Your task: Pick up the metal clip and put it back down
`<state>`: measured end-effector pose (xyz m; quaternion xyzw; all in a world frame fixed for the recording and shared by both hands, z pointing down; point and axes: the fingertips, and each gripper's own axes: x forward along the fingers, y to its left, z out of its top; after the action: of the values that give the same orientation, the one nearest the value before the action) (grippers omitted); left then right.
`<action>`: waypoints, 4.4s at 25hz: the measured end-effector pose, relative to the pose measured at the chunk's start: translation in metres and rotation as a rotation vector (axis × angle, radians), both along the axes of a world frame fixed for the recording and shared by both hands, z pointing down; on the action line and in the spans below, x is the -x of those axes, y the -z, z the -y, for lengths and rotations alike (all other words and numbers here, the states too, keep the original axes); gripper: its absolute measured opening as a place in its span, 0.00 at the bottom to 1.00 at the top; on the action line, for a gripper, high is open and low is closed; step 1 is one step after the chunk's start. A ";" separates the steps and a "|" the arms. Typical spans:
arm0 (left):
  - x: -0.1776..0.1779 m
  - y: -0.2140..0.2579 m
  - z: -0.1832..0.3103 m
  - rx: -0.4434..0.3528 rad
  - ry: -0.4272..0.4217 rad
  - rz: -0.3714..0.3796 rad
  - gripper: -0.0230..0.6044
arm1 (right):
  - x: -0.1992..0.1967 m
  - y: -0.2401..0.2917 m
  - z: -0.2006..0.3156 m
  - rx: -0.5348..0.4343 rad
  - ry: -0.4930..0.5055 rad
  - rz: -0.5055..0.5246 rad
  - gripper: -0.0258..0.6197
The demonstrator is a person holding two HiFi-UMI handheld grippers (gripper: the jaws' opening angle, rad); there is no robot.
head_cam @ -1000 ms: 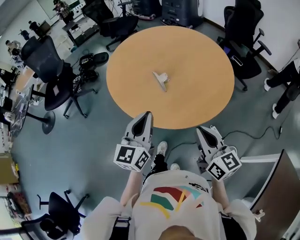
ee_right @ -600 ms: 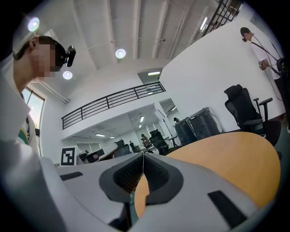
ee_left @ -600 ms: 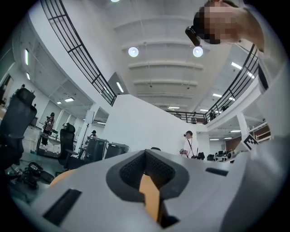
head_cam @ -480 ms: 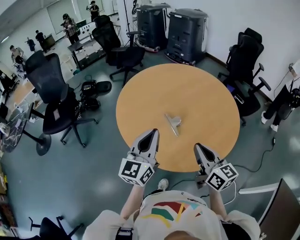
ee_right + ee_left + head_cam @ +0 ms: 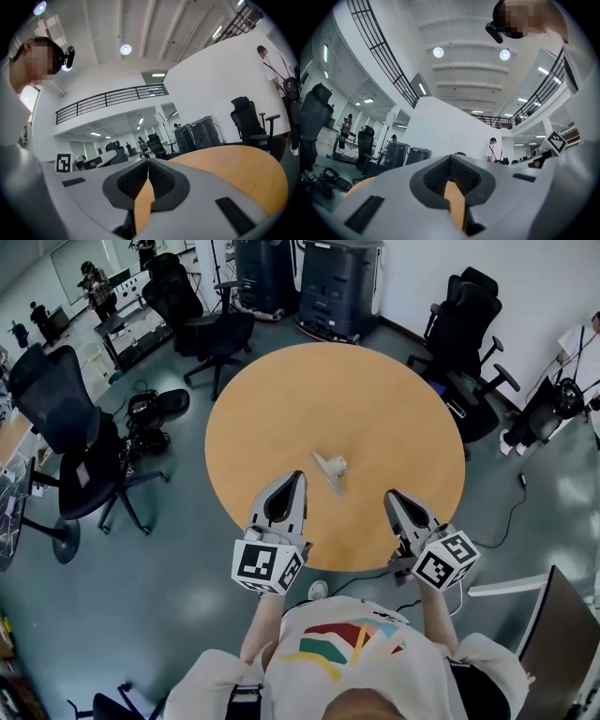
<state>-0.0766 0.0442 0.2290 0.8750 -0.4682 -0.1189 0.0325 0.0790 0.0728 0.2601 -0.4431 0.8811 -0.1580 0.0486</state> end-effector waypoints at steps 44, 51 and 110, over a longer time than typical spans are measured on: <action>-0.029 -0.219 0.122 0.442 0.336 0.060 0.11 | 0.040 -0.319 0.255 0.512 0.257 -0.333 0.24; -0.024 -0.233 0.124 0.465 0.366 0.066 0.11 | 0.057 -0.325 0.246 0.455 0.286 -0.348 0.22; -0.036 -0.023 0.148 0.107 0.292 -0.008 0.11 | 0.015 -0.002 0.196 0.028 0.277 -0.116 0.19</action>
<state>-0.0409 -0.1043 0.2521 0.7941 -0.5961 -0.1006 0.0633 0.0639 -0.1236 0.2616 -0.3263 0.9328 -0.1497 -0.0310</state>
